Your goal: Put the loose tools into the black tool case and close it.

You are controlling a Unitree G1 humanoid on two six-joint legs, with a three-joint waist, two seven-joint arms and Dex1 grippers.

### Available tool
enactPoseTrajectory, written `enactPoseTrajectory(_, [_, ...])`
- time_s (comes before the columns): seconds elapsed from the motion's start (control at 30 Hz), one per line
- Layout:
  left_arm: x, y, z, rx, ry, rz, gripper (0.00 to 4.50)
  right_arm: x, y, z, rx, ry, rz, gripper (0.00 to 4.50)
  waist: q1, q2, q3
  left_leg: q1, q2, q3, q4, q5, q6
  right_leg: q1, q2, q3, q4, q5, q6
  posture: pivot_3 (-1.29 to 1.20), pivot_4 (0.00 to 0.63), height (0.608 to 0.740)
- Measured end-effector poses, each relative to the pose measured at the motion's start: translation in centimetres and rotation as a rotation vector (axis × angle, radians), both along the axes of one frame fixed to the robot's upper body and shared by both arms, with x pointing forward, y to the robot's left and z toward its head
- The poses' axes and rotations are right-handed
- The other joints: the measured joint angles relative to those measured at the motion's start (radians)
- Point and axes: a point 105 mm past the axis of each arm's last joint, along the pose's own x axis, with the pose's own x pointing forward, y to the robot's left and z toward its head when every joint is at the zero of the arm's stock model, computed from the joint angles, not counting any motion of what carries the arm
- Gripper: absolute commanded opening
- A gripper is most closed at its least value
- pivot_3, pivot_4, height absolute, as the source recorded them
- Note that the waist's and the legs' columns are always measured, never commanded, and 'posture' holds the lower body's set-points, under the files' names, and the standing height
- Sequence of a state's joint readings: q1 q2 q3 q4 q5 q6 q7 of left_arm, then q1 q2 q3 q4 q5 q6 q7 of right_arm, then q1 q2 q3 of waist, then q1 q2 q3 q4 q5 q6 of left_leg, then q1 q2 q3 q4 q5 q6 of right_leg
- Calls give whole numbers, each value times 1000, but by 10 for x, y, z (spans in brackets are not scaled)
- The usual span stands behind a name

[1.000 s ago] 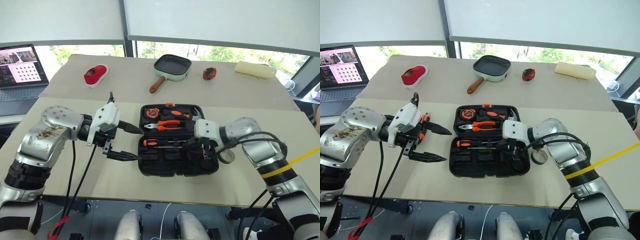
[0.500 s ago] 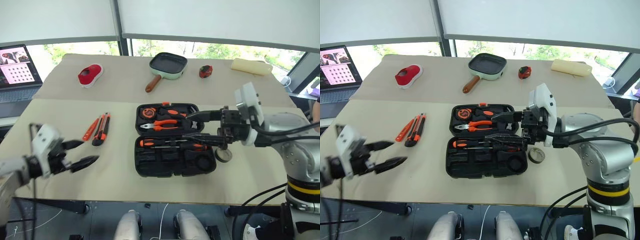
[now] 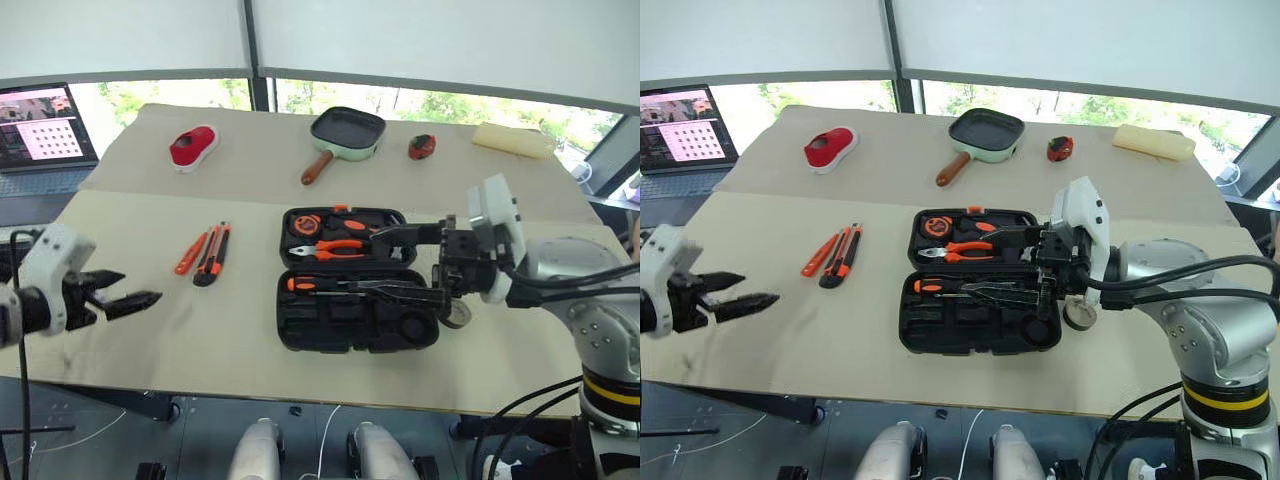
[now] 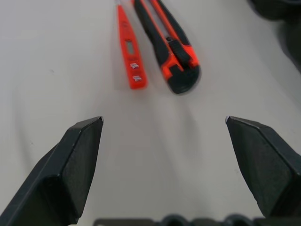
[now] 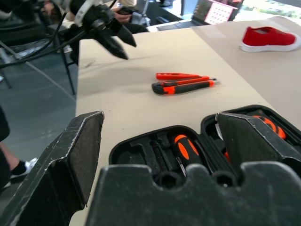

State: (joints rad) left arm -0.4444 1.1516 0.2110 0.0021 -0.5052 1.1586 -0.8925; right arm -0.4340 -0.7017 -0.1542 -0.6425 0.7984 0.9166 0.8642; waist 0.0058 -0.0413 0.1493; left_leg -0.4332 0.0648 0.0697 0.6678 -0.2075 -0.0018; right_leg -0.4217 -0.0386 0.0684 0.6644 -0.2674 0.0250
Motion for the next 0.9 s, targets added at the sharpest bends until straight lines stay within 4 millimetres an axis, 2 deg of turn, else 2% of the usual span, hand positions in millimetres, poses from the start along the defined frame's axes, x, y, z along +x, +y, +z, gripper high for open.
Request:
enactPoseTrajectory(0.1, [22, 3, 9, 24, 32, 25, 4500, -6, 2, -2, 16, -11, -23, 4449, -3, 0, 0, -1, 0, 1, -1, 0, 0, -1, 0, 1, 0, 0, 0, 0, 150, 740])
enactPoseTrajectory(0.13, [35, 1, 5, 32, 66, 23, 4500, -9, 1, -4, 25, -13, -50, 4449, -2, 0, 0, -2, -1, 1, -1, 0, 0, -1, 0, 1, -1, 0, 0, 0, 150, 740])
enactPoseTrajectory(0.23, [57, -9, -7, 50, 139, -5, 4500, -13, 0, -8, 42, -10, -95, 4449, -1, -1, 1, -5, -1, 0, -1, 0, 0, -3, 0, 0, -1, 0, 0, 0, 150, 740])
enactPoseTrajectory(0.43, [93, -25, -24, 152, 190, -74, 4500, -20, -2, -11, 56, -23, -181, 4449, -1, -3, 2, -7, -1, -1, 0, 0, 0, -3, 0, 0, -2, 0, 0, 0, 150, 740])
enactPoseTrajectory(0.57, [98, -26, -36, 220, 221, -112, 4500, -21, -6, -7, 73, -35, -230, 4449, -11, -3, 2, -8, -1, -2, 0, 0, 0, -3, 0, 0, -1, 0, 0, 0, 150, 740])
enactPoseTrajectory(0.67, [100, -23, -37, 246, 222, -101, 4500, -22, -10, -7, 73, -30, -259, 4449, -10, -3, 2, -8, -2, -3, 0, 0, 0, -3, -1, -1, -1, 0, 0, 0, 150, 740])
enactPoseTrajectory(0.9, [106, -33, -39, 257, 213, -107, 4500, -23, -15, -2, 72, -53, -290, 4449, 2, -3, 1, -8, -4, -4, 3, 0, 0, -1, -3, -2, -1, 0, 2, 0, 150, 740])
